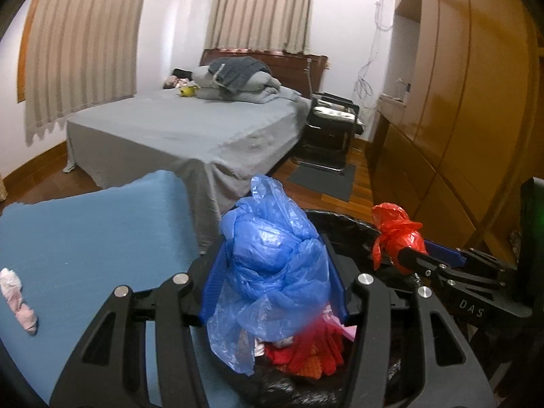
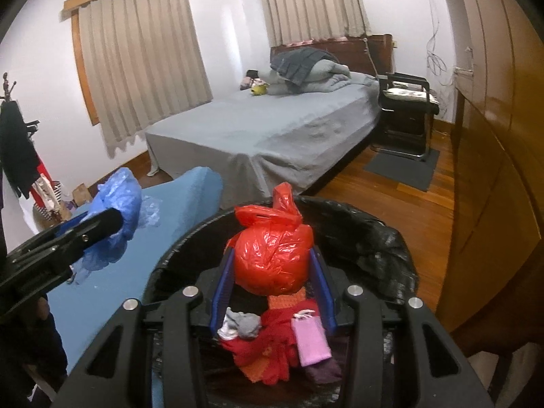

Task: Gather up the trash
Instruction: 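Carry the blue bag and red bag over the bin and release both, then move both open tools back over the blanket toward the pink sock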

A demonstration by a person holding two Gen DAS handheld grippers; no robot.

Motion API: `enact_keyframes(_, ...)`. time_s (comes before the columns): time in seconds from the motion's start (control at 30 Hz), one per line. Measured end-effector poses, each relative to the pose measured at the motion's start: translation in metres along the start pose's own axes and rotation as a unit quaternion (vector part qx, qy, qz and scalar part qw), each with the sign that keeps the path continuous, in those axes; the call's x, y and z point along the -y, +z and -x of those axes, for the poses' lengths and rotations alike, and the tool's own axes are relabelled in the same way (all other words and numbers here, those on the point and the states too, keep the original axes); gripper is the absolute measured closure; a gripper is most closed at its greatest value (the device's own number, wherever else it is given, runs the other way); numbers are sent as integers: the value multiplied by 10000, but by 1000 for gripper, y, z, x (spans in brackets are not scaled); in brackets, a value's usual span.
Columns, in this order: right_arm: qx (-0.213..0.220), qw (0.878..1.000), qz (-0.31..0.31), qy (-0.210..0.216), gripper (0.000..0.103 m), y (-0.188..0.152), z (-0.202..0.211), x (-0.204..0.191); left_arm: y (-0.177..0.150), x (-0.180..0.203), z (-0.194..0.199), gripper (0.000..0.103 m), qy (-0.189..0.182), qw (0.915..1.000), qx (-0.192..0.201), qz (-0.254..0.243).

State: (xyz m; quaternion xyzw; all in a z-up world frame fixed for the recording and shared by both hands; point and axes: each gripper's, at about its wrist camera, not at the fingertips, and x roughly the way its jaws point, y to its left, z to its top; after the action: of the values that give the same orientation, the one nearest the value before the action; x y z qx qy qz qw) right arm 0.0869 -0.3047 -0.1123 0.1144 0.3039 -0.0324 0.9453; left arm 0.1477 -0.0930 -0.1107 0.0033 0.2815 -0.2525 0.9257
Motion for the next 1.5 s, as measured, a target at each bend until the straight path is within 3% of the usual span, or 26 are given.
enact_keyframes(0.23, -80, 9998, -69, -149, 56, -6, -3, 16, -5, 14, -23, 42, -303, 9993, -224, -79)
enact_keyframes(0.3, -97, 9997, -114, -194, 54, -7, -4, 20, -6, 13, -24, 35, -306, 9992, -235, -65)
enact_keyframes(0.47, -81, 9995, -156, -259, 47, -8, -4, 26, -3, 10, -24, 29, -205, 9996, -201, -33)
enact_keyframes(0.57, -49, 9994, -167, -286, 37, -7, -2, 24, -1, 2, -19, 25, -131, 9997, -179, 35)
enact_keyframes(0.7, 60, 9991, -157, -382, 9, -5, 3, 20, 0, -9, -8, 17, 52, 9999, -111, 51)
enact_keyframes(0.73, 73, 9991, -176, -387, 8, -5, 4, 20, -1, -15, -3, 16, 124, 9999, -89, 68)
enact_keyframes(0.8, 106, 9992, -167, -359, 7, -3, 5, 16, -1, -22, 2, 12, 227, 9997, -84, 104)
enact_keyframes(1.13, 59, 9999, 50, -136, 6, 2, -5, -24, -10, -96, 51, 12, 1072, 9931, 64, 460)
enact_keyframes(1.5, -65, 9962, 654, 577, 6, 5, -32, -123, -35, -187, 113, 12, 2061, 9740, 179, 920)
